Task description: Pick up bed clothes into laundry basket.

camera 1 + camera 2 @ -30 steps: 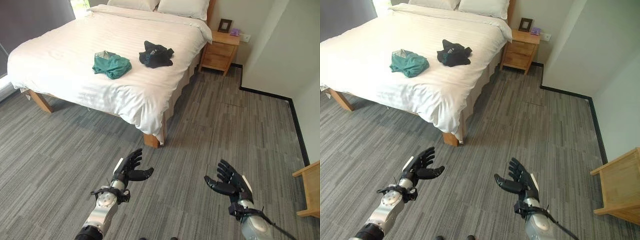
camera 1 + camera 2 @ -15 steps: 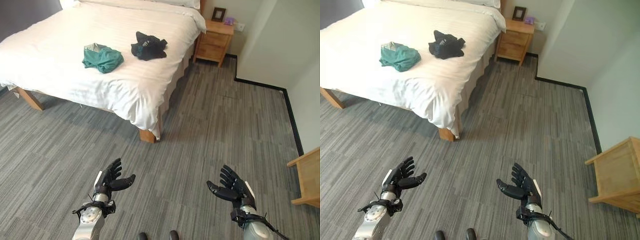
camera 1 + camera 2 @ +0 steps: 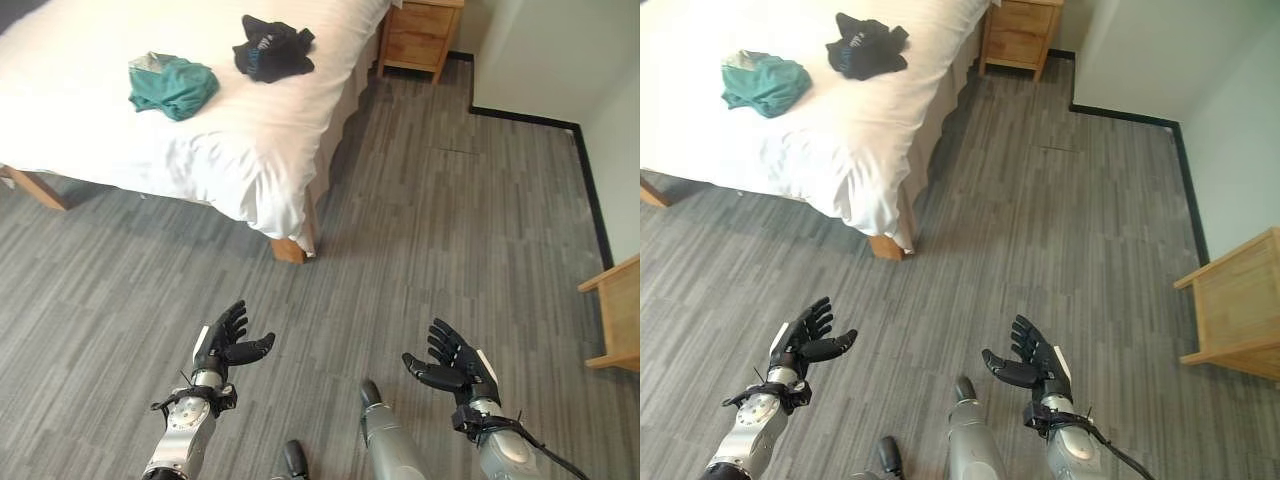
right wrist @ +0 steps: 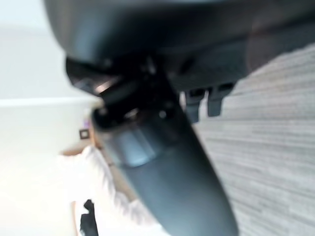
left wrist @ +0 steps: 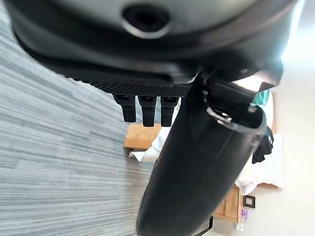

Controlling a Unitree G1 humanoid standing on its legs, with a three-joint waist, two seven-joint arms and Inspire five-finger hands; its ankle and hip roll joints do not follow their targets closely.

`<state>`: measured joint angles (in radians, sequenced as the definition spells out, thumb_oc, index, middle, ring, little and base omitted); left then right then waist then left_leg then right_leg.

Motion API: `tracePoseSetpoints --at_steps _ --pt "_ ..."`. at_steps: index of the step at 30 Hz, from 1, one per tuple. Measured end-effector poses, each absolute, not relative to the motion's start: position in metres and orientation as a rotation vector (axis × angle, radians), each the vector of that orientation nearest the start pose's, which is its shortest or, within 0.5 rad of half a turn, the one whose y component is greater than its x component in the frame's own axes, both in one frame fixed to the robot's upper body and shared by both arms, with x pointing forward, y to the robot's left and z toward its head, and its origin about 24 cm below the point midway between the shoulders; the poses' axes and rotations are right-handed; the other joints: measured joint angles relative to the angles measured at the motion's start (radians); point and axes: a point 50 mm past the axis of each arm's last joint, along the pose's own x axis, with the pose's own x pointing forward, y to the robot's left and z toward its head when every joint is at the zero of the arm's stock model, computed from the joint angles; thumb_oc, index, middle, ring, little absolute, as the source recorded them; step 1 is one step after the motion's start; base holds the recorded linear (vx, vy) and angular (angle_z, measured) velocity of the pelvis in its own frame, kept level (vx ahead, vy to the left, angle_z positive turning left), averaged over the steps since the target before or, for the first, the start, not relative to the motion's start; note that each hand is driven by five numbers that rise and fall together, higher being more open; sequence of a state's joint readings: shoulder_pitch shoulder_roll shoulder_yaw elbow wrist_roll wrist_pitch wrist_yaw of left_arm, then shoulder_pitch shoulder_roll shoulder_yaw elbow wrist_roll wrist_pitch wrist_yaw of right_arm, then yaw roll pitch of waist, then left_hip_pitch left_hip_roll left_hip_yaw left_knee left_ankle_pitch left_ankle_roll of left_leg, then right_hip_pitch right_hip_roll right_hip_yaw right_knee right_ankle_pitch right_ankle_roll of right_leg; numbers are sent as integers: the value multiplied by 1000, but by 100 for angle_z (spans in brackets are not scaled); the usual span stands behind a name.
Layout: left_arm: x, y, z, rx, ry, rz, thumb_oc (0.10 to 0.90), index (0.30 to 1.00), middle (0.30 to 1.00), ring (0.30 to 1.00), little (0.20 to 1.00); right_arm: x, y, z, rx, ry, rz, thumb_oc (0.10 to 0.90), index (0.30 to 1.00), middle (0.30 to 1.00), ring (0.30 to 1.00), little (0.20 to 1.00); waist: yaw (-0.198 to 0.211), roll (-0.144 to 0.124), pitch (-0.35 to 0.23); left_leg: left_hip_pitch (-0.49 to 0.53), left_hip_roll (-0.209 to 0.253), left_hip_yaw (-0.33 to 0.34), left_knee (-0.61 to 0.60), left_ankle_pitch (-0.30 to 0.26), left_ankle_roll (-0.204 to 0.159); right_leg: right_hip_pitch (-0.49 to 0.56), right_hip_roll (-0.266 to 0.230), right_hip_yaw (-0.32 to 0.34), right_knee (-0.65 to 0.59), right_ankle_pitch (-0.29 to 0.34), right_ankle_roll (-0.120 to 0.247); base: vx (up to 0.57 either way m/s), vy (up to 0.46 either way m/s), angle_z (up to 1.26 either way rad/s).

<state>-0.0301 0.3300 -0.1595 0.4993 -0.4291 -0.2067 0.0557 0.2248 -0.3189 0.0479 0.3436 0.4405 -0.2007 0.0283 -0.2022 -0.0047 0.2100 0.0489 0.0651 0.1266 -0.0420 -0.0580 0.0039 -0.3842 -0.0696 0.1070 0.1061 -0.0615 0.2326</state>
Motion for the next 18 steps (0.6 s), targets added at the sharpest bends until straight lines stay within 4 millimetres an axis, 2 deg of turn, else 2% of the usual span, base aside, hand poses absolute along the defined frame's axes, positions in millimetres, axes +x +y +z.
tracePoseSetpoints --at_steps 1,2,3,4,5,6,7,8,9,10,11,12,14,15,16,18 --pt "236 215 -37 -39 284 78 800 900 900 900 900 172 -236 -53 106 363 -142 800 900 900 900 900 -18 -19 -13 28 12 -35 -31 -5 -10 27 0 -19 -3 5 -10 600 -437 106" --pt "236 207 -39 -44 293 57 800 900 900 900 900 169 -238 -54 103 372 -150 800 900 900 900 900 -46 -2 -17 55 56 -82 -53 -16 -35 53 42 -22 14 73 -47 291 -227 118" --pt "236 202 -41 -49 298 37 800 900 900 900 900 165 -240 -55 102 381 -155 800 900 900 900 900 -65 12 -21 60 90 -98 -32 -20 -63 65 75 -9 32 92 -65 334 -315 93" --pt "235 196 -42 -52 302 13 800 900 900 900 900 163 -242 -56 95 389 -156 800 900 900 900 900 -63 17 -27 86 111 -108 24 -24 -101 77 104 -24 67 108 -122 330 -361 30" --pt "234 191 -44 -65 308 -9 800 900 900 900 900 167 -246 -54 82 381 -150 800 900 900 900 900 -53 30 -42 90 127 -108 120 -53 -139 89 134 -27 86 77 -186 459 -540 7" --pt "236 186 -43 -105 301 -15 800 900 900 900 900 175 -249 -48 77 350 -150 800 900 900 900 900 -57 40 -52 45 140 -118 223 -52 -146 95 140 -51 106 68 -218 383 -520 9" --pt "242 179 -39 -191 278 -9 800 900 900 900 900 175 -256 -46 94 339 -182 800 900 900 900 900 -59 33 -57 -50 152 -131 437 -72 -140 96 136 -78 130 63 -269 331 -526 30" --pt "245 176 -38 -236 268 0 800 900 900 900 900 176 -259 -45 104 331 -195 800 900 900 900 900 -52 33 -60 -100 158 -141 532 -42 -146 105 142 -76 140 45 -287 299 -497 15" --pt "248 171 -35 -308 254 13 800 900 900 900 900 179 -263 -41 110 315 -211 800 900 900 900 900 -31 29 -64 -170 175 -137 686 17 -130 129 152 -75 136 33 -316 281 -404 -9" --pt "249 172 -34 -344 242 28 800 900 900 900 900 183 -266 -37 107 301 -209 800 900 900 900 900 -16 12 -67 -203 181 -132 745 71 -139 148 156 -69 134 20 -336 311 -326 -11" --pt "250 173 -33 -357 236 39 800 900 900 900 900 185 -266 -36 105 295 -210 800 900 900 900 900 -14 7 -66 -211 182 -122 753 91 -136 157 155 -64 132 9 -355 387 -247 -18" --pt "253 172 -30 -422 213 72 800 900 900 900 900 187 -269 -34 108 284 -242 800 900 900 900 900 5 -12 -57 -228 196 -75 752 96 -129 191 161 -47 122 12 -363 408 -155 -14" --pt "253 176 -31 -496 205 120 800 900 900 900 900 189 -271 -32 108 273 -265 800 900 900 900 900 21 -28 -51 -239 190 -26 693 91 -153 243 158 -46 84 15 -366 416 -59 -15" --pt "252 180 -31 -533 193 150 800 900 900 900 900 190 -271 -31 106 266 -268 800 900 900 900 900 31 -39 -45 -234 178 7 601 93 -159 265 154 -43 79 16 -367 377 -16 1" --pt "250 186 -31 -577 178 194 800 900 900 900 900 195 -271 -27 106 245 -266 800 900 900 900 900 29 -41 -42 -246 170 42 514 102 -174 296 151 -46 62 13 -362 362 -11 18" --pt "249 188 -32 -618 162 227 800 900 900 900 900 194 -276 -26 104 237 -298 800 900 900 900 900 41 -43 -38 -244 129 85 282 107 -176 353 153 -40 2 17 -361 404 -13 17"
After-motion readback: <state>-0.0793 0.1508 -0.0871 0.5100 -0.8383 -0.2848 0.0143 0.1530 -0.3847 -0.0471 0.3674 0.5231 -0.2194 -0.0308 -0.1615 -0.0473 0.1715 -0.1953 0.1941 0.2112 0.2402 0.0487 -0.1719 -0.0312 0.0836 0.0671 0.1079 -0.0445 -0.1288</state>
